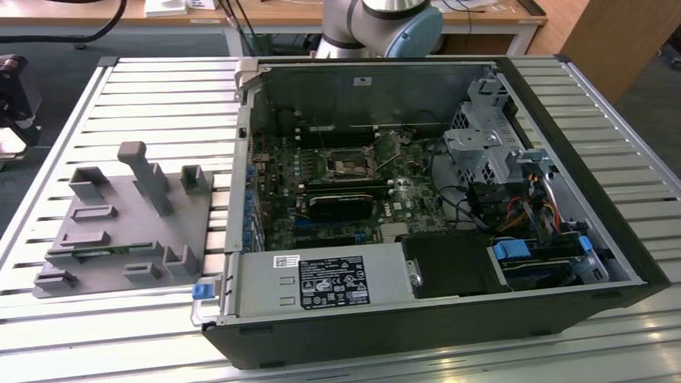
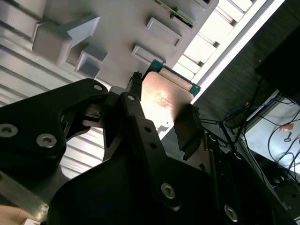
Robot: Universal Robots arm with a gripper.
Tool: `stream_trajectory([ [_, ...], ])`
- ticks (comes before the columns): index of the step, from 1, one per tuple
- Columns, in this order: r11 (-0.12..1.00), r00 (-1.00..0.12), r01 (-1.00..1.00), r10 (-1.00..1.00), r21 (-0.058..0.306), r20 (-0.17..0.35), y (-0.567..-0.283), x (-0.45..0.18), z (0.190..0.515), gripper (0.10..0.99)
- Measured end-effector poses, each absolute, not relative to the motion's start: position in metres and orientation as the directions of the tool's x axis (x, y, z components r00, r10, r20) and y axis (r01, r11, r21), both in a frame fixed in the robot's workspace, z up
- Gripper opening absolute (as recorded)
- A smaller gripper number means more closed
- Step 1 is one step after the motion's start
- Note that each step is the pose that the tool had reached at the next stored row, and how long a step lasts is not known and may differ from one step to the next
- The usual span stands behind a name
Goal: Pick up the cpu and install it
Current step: 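Pick up the cpu and move it towards the insertion slot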
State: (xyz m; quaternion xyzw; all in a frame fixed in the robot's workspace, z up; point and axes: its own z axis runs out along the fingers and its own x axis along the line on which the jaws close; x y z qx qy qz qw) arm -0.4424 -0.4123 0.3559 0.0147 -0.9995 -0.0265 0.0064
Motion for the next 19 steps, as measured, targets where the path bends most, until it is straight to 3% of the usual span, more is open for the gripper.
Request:
stream_trajectory([
  [19,0.998,-0.999,-0.029,-0.030,0.053,0.012,-0.412,-0.442,0.376,0.529],
])
